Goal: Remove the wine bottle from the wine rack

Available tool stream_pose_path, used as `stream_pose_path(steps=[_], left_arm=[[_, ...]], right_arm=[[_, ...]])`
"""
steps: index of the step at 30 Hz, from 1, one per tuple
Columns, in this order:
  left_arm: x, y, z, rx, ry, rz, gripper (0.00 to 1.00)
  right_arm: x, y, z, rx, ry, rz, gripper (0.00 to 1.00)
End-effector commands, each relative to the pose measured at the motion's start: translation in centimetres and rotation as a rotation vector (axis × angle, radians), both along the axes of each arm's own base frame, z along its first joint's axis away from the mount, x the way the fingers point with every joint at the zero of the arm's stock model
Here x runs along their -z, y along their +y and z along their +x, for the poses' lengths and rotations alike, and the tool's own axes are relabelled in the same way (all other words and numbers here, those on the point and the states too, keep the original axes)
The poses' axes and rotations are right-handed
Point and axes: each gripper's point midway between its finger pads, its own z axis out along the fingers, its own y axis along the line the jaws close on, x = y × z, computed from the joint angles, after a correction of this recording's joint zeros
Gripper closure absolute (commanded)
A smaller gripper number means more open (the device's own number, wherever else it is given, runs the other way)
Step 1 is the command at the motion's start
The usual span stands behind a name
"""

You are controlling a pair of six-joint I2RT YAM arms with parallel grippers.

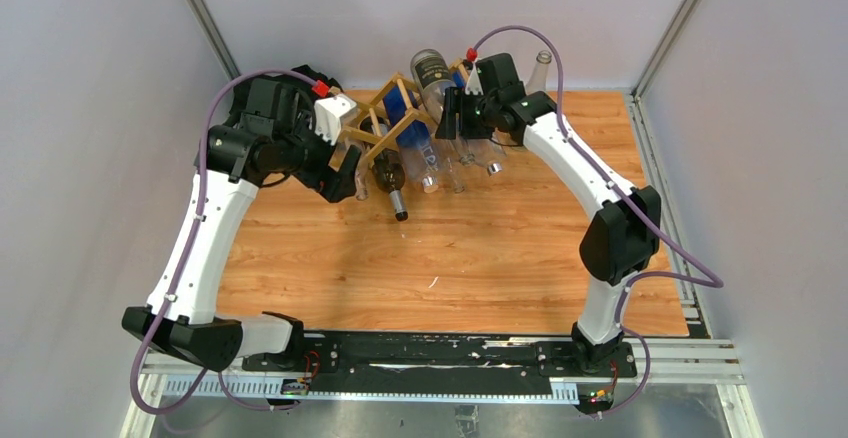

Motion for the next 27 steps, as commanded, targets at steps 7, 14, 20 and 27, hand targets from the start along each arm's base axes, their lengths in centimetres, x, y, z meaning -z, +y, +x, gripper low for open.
stream_pose_path(steps=[7,14,20,27], left_arm=[[0.1,-0.1,-1.1,0.025,0.006,-0.015,0.0],[-0.1,-0.1,-1.4,0.029,0.002,-0.025,0.0],[-0.3,0.0,-1.6,0.033,-0.015,-0.018,0.0],[0.0,-0.1,-1.5,0.04,-0.004,-0.018,0.0]], right_arm=[[0.0,1.3,-0.4,-0.021,0.041,0.045,0.44],[0.3,1.3,0.0,-0.007,0.061,0.062,0.38],[0.5,0.4,-0.4,0.009,0.062,0.052,0.17],[-0.1,0.9,-0.4,-0.005,0.047,0.086,0.38]])
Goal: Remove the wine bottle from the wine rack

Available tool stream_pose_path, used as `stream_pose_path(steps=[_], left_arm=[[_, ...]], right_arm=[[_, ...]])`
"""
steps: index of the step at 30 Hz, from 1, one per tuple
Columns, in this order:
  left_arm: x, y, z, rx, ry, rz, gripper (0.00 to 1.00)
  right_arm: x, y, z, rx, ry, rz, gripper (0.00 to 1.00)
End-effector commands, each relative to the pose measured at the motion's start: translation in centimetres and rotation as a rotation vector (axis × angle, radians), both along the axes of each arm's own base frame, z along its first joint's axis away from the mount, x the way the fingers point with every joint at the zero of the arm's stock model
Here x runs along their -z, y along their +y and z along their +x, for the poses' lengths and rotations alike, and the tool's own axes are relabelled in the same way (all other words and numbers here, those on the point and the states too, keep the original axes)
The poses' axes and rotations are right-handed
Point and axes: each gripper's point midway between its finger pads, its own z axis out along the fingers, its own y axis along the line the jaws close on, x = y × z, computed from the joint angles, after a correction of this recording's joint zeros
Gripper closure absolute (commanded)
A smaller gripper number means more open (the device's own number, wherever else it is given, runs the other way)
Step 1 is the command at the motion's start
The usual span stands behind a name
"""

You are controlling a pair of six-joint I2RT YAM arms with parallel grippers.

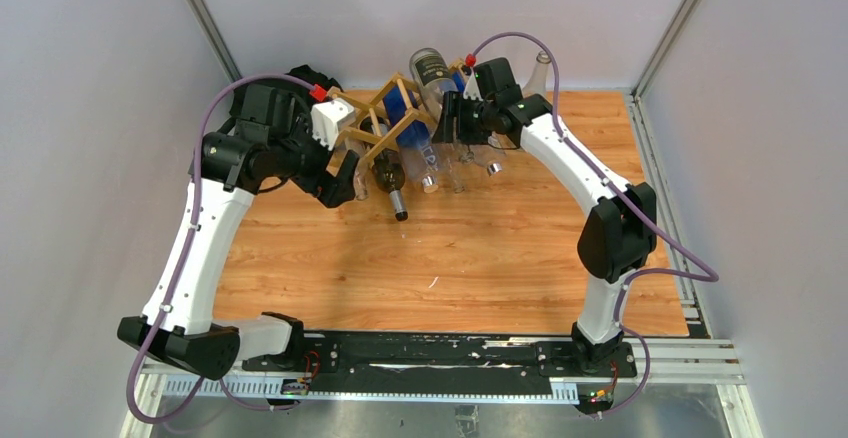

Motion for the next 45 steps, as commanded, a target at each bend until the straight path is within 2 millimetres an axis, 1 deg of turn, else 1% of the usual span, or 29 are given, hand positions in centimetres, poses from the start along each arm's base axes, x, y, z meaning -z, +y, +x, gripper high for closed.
stream_pose_path(steps=[1,3,4,6,8,9,16,20,25,28,31,37,41,45], left_arm=[[0.3,0.0,-0.4,0.023,0.008,-0.001,0.0],[0.4,0.0,-0.3,0.03,0.008,0.005,0.0],[0.7,0.0,-0.2,0.044,0.009,0.015,0.0],[1.0,0.0,-0.1,0.055,0.015,0.023,0.0],[1.4,-0.1,0.0,0.066,0.024,0.025,0.0],[1.6,-0.2,0.0,0.073,0.03,0.025,0.0],[2.1,-0.5,0.0,0.109,0.041,0.023,0.0],[1.7,-0.5,0.0,0.126,0.016,0.028,0.0],[0.8,-0.4,-0.4,0.158,-0.034,0.032,0.0],[0.6,-0.5,-0.8,0.188,-0.06,0.032,0.0],[0.7,-0.3,-1.0,0.222,-0.083,0.05,0.0],[0.4,0.3,-0.8,0.241,-0.133,0.095,0.0],[-0.8,0.3,-0.7,0.281,-0.24,0.112,0.0],[-2.2,0.0,-0.9,0.352,-0.409,0.122,0.0]], right_arm=[[-1.7,0.3,0.0,-0.01,-0.025,0.054,0.4],[-2.1,0.7,0.0,-0.018,-0.026,0.069,0.47],[-2.7,0.9,-0.1,-0.027,-0.032,0.087,0.62],[-3.3,1.0,-0.2,-0.032,-0.038,0.102,0.82],[-4.0,1.1,-0.4,-0.035,-0.049,0.117,0.97],[-4.5,1.1,-0.4,-0.036,-0.056,0.124,1.0],[-8.6,1.3,-1.7,-0.084,-0.122,0.192,1.0],[-11.3,1.0,-2.6,-0.1,-0.162,0.235,1.0],[-13.8,0.9,-4.4,-0.145,-0.189,0.296,1.0],[-14.8,1.0,-5.6,-0.174,-0.195,0.324,1.0],[-15.7,0.6,-6.9,-0.189,-0.209,0.345,1.0],[-17.5,0.5,-9.3,-0.231,-0.213,0.409,1.0],[-17.9,1.0,-11.2,-0.277,-0.2,0.432,1.0],[-17.9,1.8,-13.2,-0.325,-0.191,0.433,1.0]])
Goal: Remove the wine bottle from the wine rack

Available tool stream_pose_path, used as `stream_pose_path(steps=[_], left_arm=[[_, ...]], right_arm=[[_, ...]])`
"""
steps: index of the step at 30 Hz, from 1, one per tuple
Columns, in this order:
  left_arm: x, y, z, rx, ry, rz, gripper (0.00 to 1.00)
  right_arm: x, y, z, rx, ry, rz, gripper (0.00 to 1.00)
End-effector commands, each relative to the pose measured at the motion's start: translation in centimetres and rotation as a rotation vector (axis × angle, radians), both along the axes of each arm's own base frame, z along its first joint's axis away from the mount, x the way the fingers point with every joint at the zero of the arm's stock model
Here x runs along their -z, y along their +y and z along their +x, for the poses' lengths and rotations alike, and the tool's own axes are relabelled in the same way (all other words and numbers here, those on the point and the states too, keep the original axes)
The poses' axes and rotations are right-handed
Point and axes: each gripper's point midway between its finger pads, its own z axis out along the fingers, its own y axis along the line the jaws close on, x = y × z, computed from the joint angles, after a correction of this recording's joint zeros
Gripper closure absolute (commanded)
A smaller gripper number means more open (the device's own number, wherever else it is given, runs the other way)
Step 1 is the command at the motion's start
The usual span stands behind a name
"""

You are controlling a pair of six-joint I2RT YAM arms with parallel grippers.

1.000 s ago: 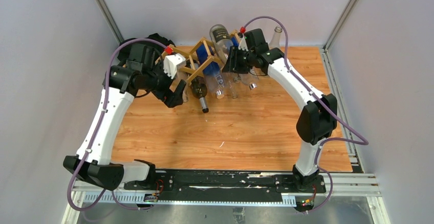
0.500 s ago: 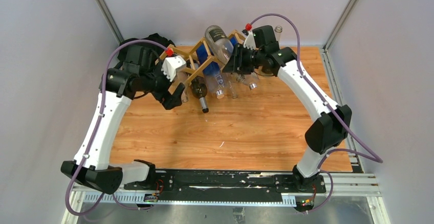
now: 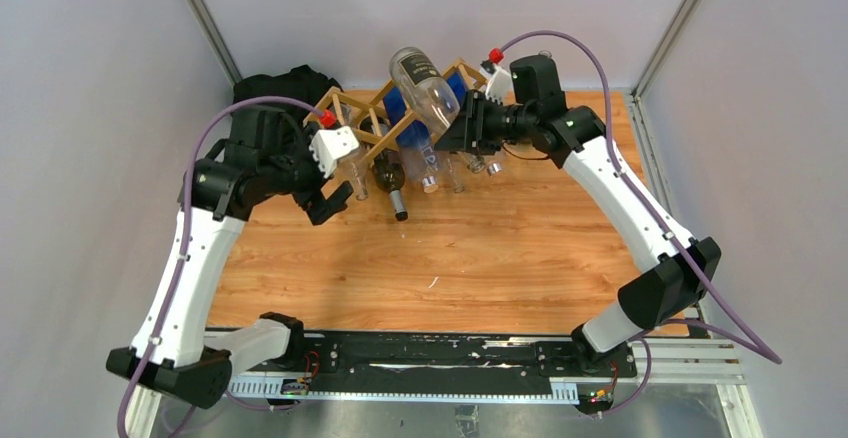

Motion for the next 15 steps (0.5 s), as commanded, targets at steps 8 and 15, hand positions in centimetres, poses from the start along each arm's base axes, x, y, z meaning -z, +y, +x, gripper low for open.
stream_pose_path(steps=[8,15], left_arm=[[-3.6,-0.5,-0.8,0.326,-0.576,0.11,0.0],[-4.4,-1.6,-1.2,0.499,-0.82,0.19,0.0]], right_arm=[[-6.1,4.6,-7.7,-0.262,-0.222,0.144,1.0],[-5.7,6.6,-11.7,-0.361,-0.23,0.119,1.0]])
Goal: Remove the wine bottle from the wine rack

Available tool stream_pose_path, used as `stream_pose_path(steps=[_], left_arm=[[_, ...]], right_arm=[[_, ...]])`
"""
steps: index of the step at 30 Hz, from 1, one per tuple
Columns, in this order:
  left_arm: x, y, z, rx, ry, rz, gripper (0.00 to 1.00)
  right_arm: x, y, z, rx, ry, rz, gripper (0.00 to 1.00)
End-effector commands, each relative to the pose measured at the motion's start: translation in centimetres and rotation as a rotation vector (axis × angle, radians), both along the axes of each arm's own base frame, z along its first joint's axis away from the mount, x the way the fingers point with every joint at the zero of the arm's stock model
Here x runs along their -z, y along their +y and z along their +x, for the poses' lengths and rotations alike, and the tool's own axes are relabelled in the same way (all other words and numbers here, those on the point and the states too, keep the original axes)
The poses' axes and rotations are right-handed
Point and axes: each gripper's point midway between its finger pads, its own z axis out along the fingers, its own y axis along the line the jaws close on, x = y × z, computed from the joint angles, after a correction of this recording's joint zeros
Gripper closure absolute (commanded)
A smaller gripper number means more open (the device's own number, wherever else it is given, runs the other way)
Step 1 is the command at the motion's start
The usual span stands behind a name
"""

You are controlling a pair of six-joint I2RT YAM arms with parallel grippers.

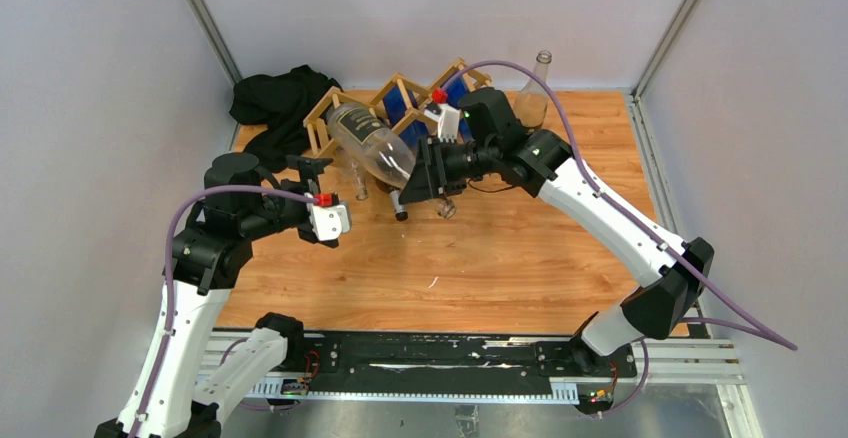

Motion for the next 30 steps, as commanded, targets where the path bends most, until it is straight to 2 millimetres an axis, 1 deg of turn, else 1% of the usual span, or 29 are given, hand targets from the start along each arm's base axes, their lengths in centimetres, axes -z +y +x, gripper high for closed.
stream_pose_path(steps=[1,3,8,11,13,16,18,19,24,26,27,28,29,30], left_arm=[[-2.3,-1.2,0.6,0.147,-0.239,0.072,0.0],[-2.3,-1.3,0.5,0.168,-0.261,0.087,0.0],[-1.6,-1.5,0.5,0.22,-0.329,0.164,0.0],[-0.5,-1.7,0.4,0.232,-0.33,0.198,0.0],[0.6,-1.7,0.4,0.245,-0.338,0.239,0.0],[2.2,-1.6,0.3,0.257,-0.335,0.281,0.0],[2.8,-1.4,0.5,0.247,-0.322,0.295,0.0],[3.0,-1.3,0.7,0.24,-0.309,0.296,0.0],[2.2,-1.4,1.5,0.201,-0.261,0.261,0.0],[1.9,-1.5,1.6,0.2,-0.265,0.258,0.05],[1.7,-1.6,1.6,0.204,-0.267,0.253,0.1],[1.6,-1.7,1.5,0.207,-0.267,0.247,0.16],[1.4,-1.8,1.4,0.213,-0.272,0.24,0.25],[1.2,-1.9,1.3,0.218,-0.278,0.236,0.36]], right_arm=[[-7.0,1.0,-2.7,-0.109,-0.243,0.182,1.0],[-6.9,1.3,-3.4,-0.129,-0.246,0.174,1.0],[-6.3,2.4,-5.3,-0.196,-0.238,0.149,1.0],[-6.2,3.0,-6.4,-0.235,-0.254,0.136,1.0],[-6.5,3.4,-7.2,-0.26,-0.273,0.133,1.0],[-6.4,3.9,-8.3,-0.298,-0.289,0.116,1.0],[-6.5,4.1,-8.8,-0.316,-0.302,0.105,1.0],[-6.4,4.2,-9.1,-0.326,-0.304,0.1,1.0],[-5.7,4.5,-10.4,-0.378,-0.309,0.077,1.0],[-5.3,4.4,-10.3,-0.378,-0.311,0.058,1.0],[-5.1,4.3,-10.0,-0.363,-0.317,0.044,1.0],[-5.2,4.2,-9.8,-0.353,-0.325,0.037,1.0],[-5.1,4.1,-9.5,-0.342,-0.334,0.024,0.95],[-5.1,3.9,-9.1,-0.322,-0.346,0.014,0.82]])
